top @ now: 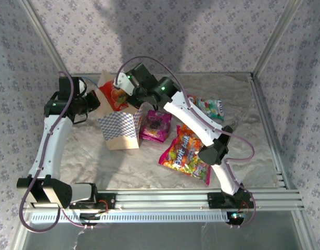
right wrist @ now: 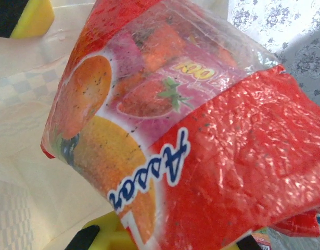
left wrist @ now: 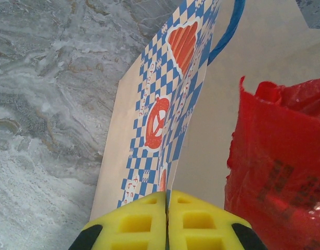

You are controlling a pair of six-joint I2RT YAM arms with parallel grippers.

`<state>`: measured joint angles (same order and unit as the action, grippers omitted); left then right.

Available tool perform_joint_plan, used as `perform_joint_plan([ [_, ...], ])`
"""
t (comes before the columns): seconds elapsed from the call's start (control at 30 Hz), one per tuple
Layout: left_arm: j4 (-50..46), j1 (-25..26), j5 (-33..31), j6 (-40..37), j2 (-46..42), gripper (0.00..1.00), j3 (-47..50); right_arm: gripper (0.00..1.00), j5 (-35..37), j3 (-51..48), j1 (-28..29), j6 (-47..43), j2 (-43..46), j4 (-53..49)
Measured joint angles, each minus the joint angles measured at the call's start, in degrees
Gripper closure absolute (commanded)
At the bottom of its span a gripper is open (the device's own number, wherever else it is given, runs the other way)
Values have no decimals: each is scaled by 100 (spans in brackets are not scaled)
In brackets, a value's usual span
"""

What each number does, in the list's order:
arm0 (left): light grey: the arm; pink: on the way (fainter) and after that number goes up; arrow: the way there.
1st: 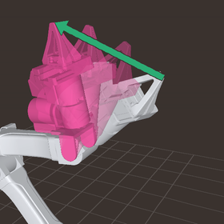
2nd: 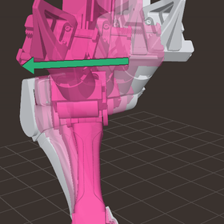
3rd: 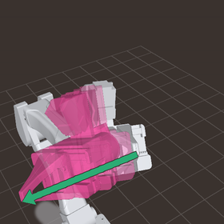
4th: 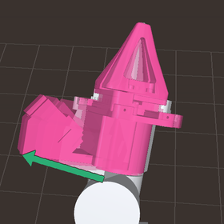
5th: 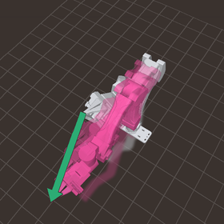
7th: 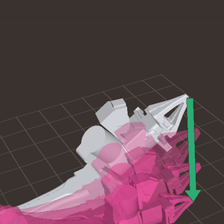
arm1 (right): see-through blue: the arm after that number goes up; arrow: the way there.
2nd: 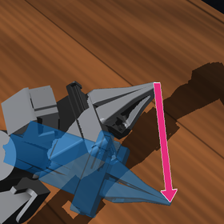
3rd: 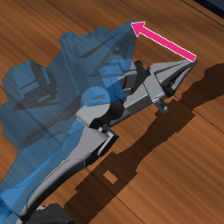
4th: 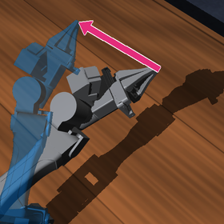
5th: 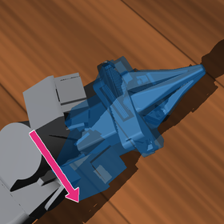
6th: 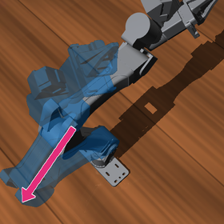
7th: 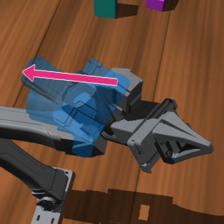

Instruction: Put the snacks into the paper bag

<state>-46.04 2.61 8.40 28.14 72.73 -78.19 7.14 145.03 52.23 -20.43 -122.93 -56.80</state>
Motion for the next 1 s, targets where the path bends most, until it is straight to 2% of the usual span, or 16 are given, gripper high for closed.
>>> perform_joint_plan([
  [0.13,-2,0,0,0,0,100,0,88,20,22,22,0,-4,-2],
  [0.2,-2,0,0,0,0,100,0,80,87,42,52,-31,-13,22],
  [0.27,0,0,0,-2,0,99,0,64,129,76,90,-55,-13,109],
  [0.4,-2,0,0,-2,0,98,0,57,262,181,168,-68,-9,280],
  [0.53,-2,0,2,-2,0,98,0,55,367,186,225,-59,13,328],
  [0.67,-4,0,17,-4,0,98,0,45,409,179,264,20,144,321],
  [0.83,-4,0,15,-17,0,98,0,39,396,-387,295,205,870,376],
  [1.0,-4,0,-9,-20,0,98,4,36,400,-1827,306,446,2216,660],
])
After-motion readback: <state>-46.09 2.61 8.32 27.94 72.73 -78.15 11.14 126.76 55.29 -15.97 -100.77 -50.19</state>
